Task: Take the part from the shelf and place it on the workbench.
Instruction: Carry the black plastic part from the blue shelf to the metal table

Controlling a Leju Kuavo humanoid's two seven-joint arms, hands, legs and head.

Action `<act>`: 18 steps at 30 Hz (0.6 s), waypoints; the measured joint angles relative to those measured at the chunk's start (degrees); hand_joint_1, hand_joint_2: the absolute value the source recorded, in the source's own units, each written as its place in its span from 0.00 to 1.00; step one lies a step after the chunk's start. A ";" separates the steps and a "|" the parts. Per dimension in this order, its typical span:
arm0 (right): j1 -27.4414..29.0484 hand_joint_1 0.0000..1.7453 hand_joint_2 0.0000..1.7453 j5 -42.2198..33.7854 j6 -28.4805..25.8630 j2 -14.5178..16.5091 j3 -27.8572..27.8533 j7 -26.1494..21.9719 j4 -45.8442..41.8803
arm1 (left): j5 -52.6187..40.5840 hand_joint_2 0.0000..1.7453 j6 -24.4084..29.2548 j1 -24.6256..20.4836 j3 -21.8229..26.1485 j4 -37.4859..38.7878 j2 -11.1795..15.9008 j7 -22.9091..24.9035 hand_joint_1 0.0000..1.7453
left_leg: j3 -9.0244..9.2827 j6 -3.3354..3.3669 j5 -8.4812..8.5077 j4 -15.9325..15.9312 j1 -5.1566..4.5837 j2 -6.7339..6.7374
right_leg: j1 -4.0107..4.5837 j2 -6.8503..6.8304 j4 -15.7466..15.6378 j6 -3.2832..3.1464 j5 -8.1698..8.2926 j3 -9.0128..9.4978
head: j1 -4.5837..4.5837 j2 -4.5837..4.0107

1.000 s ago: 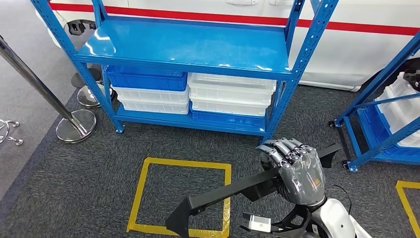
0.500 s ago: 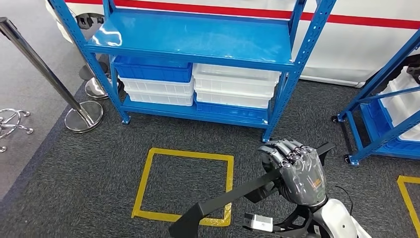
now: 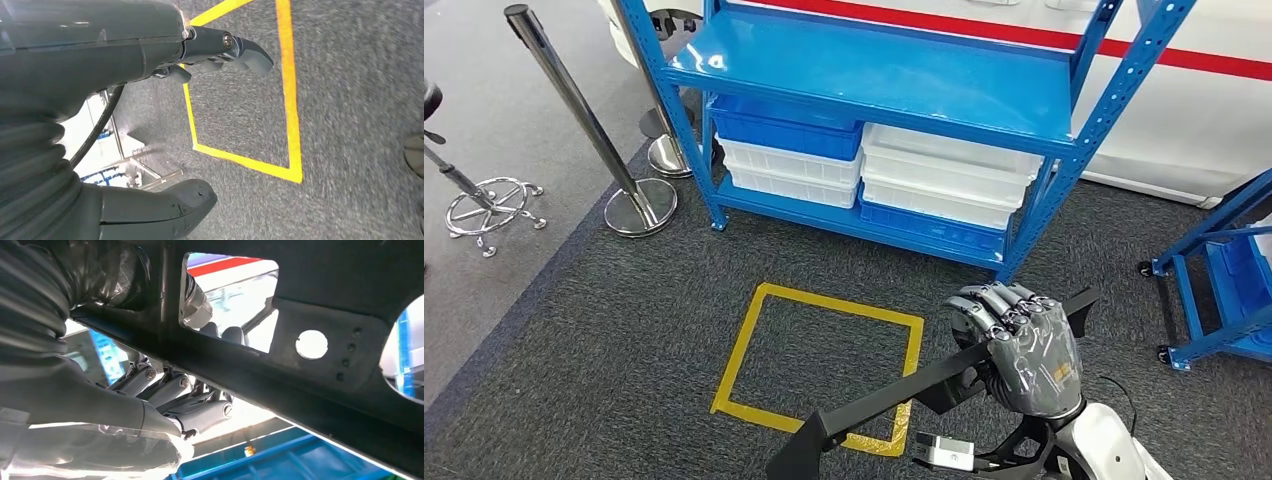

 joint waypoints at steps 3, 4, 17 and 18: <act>0.21 1.00 1.00 0.05 -0.20 -0.02 -0.20 0.01 -0.03 | 0.00 1.00 -0.01 0.06 0.05 0.00 -0.03 0.01 0.00 | -0.05 1.16 0.71 -0.75 0.34 -1.55 | -0.33 3.68 4.72 0.46 -3.48 -2.13 | 0.01 0.01; 0.38 1.00 1.00 0.07 -0.26 -0.03 -0.26 0.02 -0.04 | 0.00 1.00 -0.02 0.01 0.08 0.00 -0.03 0.01 0.00 | -0.19 1.38 0.83 -0.77 0.29 -2.08 | -0.34 5.04 8.39 0.46 -5.40 -3.90 | 0.02 0.02; 1.37 1.00 1.00 0.11 -0.43 -0.13 -0.96 0.15 -0.20 | 0.00 1.00 -0.18 0.19 0.23 0.02 -0.01 0.01 0.00 | -3.09 -1.05 -0.25 2.76 0.19 -7.27 | -0.98 8.29 0.86 -1.07 0.73 -1.74 | -0.01 0.01; 1.45 1.00 1.00 0.11 -0.44 -0.12 -0.98 0.16 -0.26 | 0.00 1.00 -0.21 0.15 0.23 0.02 -0.01 0.01 0.00 | -4.22 -1.29 -1.72 5.19 0.18 -5.54 | -1.02 7.43 0.70 -1.37 0.81 -1.67 | -0.02 0.00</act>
